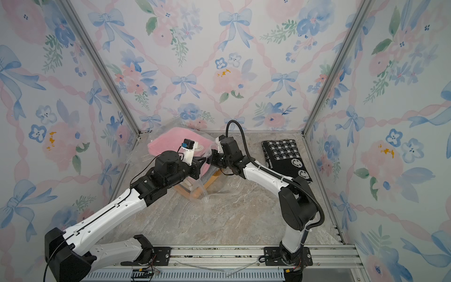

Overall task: Take the blanket out of the vacuum bag
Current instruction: Take out the blanket from the vacuum bag.

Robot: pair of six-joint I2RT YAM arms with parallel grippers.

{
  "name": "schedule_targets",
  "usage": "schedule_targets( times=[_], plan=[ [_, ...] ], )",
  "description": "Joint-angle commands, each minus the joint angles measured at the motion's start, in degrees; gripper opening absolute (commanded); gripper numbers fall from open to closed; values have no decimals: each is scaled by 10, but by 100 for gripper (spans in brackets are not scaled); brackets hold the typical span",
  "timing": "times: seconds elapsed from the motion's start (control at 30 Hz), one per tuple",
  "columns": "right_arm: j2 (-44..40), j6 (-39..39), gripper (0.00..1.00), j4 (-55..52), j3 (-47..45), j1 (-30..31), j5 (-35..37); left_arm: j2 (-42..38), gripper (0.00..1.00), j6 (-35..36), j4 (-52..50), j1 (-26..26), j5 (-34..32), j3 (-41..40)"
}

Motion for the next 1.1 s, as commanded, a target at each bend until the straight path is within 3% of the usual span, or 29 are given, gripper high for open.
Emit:
schedule_targets(
  times=[0.0, 0.4, 0.73, 1.07],
  plan=[
    [1, -13, 54, 2, 28, 7, -10, -14, 0, 1, -1, 7, 1, -7],
    [58, 37, 53, 97, -16, 0, -23, -12, 0, 0, 2, 9, 5, -9],
    [21, -5, 0, 63, -4, 3, -6, -13, 0, -13, 19, 20, -23, -5],
    [-55, -32, 0, 63, -52, 32, 34, 35, 0, -27, 41, 37, -104, 47]
  ],
)
